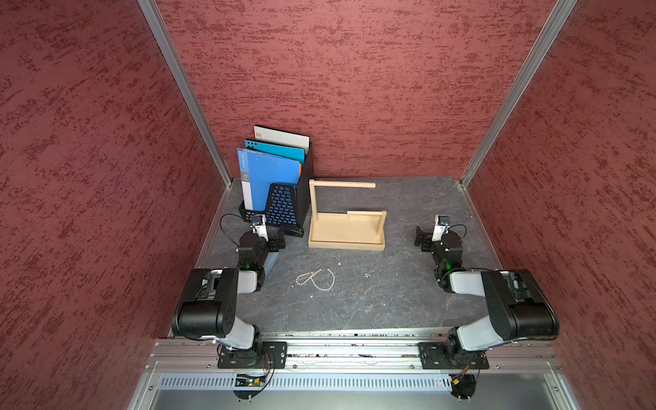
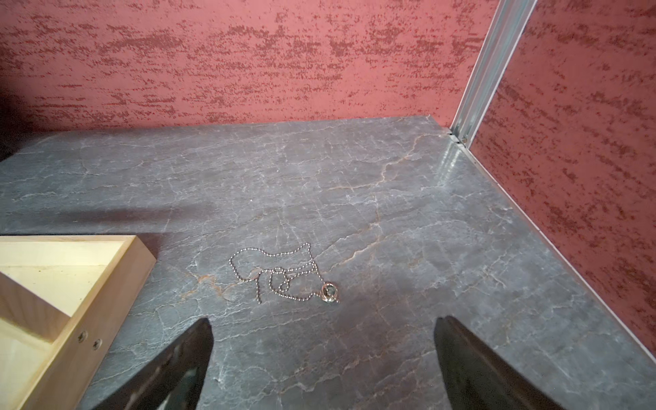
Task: Hang the necklace on the jewelry display stand
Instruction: Pick up the necklace from the center of the board.
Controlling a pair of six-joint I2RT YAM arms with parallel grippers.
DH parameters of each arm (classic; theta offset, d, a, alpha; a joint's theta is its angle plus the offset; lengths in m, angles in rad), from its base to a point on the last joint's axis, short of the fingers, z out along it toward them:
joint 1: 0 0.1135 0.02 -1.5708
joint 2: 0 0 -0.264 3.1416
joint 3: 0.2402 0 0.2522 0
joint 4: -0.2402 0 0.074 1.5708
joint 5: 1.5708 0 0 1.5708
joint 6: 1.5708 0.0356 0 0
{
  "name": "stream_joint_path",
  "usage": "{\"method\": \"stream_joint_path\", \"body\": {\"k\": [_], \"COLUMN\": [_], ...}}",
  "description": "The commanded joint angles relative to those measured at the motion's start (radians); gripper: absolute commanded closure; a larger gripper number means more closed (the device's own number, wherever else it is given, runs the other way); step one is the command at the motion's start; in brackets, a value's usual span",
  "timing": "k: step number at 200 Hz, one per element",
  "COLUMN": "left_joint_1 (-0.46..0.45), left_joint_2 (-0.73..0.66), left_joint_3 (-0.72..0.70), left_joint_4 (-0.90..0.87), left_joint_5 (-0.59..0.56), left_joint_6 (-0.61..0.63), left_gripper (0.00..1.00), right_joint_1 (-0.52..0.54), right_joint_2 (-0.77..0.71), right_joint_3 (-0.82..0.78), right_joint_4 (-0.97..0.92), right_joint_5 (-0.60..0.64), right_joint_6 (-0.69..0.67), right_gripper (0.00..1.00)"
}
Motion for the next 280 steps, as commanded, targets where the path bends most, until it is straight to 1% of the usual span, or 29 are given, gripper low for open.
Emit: {"method": "stream_joint_path", "body": {"k": [1, 11, 22, 25, 41, 48, 56, 72, 83, 102, 109, 116, 125, 133, 154, 167, 183, 195, 204, 226, 235, 251, 258, 267, 280], "left_joint_1": [-0.044, -0.054, -0.054, -0.054, -0.042, -0.030, -0.010, 0.013, 0.005, -0.002, -0.003, -0.008, -0.037, -0.088, -0.293, -0.424, -0.563, -0.646, -0.702, -0.809, -0.849, -0.901, -0.913, -0.925, -0.934], "left_joint_2": [-0.102, -0.158, -0.219, -0.236, -0.323, -0.358, -0.397, -0.457, -0.500, -0.575, -0.596, -0.617, -0.639, -0.655, -0.674, -0.660, -0.612, -0.541, -0.472, -0.281, -0.204, -0.093, -0.059, -0.026, -0.009], "left_joint_3": [0.054, 0.084, 0.134, 0.149, 0.238, 0.282, 0.332, 0.406, 0.411, 0.353, 0.333, 0.314, 0.292, 0.283, 0.277, 0.278, 0.281, 0.301, 0.328, 0.449, 0.505, 0.603, 0.636, 0.662, 0.674], "left_joint_4": [-0.128, -0.219, -0.325, -0.379, -0.600, -0.712, -0.844, -1.042, -1.098, -1.163, -1.200, -1.227, -1.252, -1.281, -1.348, -1.361, -1.323, -1.284, -1.250, -1.204, -1.211, -1.251, -1.263, -1.278, -1.287], "left_joint_5": [-0.114, -0.153, -0.213, -0.234, -0.349, -0.367, -0.343, -0.229, -0.175, -0.169, -0.160, -0.133, -0.112, -0.126, -0.239, -0.309, -0.356, -0.374, -0.364, -0.321, -0.334, -0.380, -0.386, -0.390, -0.390], "left_joint_6": [0.043, 0.037, -0.027, -0.045, -0.178, -0.233, -0.278, -0.321, -0.357, -0.555, -0.616, -0.648, -0.670, -0.674, -0.675, -0.692, -0.705, -0.701, -0.683, -0.595, -0.561, -0.536, -0.527, -0.521, -0.517], "left_gripper": [0.01, 0.01, 0.00, 0.00, 0.01, 0.01, 0.01, 0.01, 0.01, 0.01, 0.01, 0.01, 0.01, 0.00, 0.00, 0.00, 0.00, 0.00, 0.00, 0.01, 0.00, 0.01, 0.01, 0.01, 0.00], "right_joint_1": [-0.003, -0.003, -0.003, -0.003, -0.003, -0.003, -0.003, -0.003, -0.003, -0.003, -0.003, -0.003, 0.000, 0.008, 0.058, 0.090, 0.118, 0.136, 0.155, 0.229, 0.269, 0.318, 0.325, 0.327, 0.336], "right_joint_2": [-0.132, -0.178, -0.232, -0.246, -0.304, -0.313, -0.318, -0.322, -0.332, -0.354, -0.340, -0.315, -0.267, -0.229, -0.167, -0.154, -0.143, -0.131, -0.120, -0.082, -0.061, -0.021, -0.015, 0.026, 0.044], "right_joint_3": [0.074, 0.104, 0.148, 0.165, 0.300, 0.375, 0.448, 0.559, 0.603, 0.621, 0.651, 0.699, 0.756, 0.791, 0.820, 0.790, 0.739, 0.714, 0.701, 0.690, 0.689, 0.681, 0.672, 0.656, 0.631], "right_joint_4": [-0.170, -0.235, -0.326, -0.352, -0.630, -0.746, -0.852, -0.984, -1.037, -1.067, -1.128, -1.209, -1.332, -1.416, -1.537, -1.547, -1.536, -1.535, -1.536, -1.521, -1.519, -1.517, -1.505, -1.469, -1.413], "right_joint_5": [-0.006, -0.002, 0.000, 0.004, 0.045, 0.049, 0.035, -0.025, -0.067, -0.066, -0.052, -0.039, -0.040, -0.058, -0.088, -0.119, -0.144, -0.158, -0.173, -0.218, -0.215, -0.214, -0.237, -0.314, -0.380], "right_joint_6": [-0.002, 0.018, 0.068, 0.089, 0.234, 0.270, 0.295, 0.298, 0.265, 0.325, 0.362, 0.392, 0.420, 0.433, 0.462, 0.486, 0.529, 0.570, 0.601, 0.651, 0.658, 0.688, 0.710, 0.726, 0.766], "right_gripper": [0.01, 0.01, 0.01, 0.01, 0.01, 0.01, 0.01, 0.01, 0.01, 0.01, 0.01, 0.01, 0.01, 0.01, 0.01, 0.01, 0.03, 0.04, 0.05, 0.07, 0.08, 0.10, 0.12, 0.17, 0.25]}}
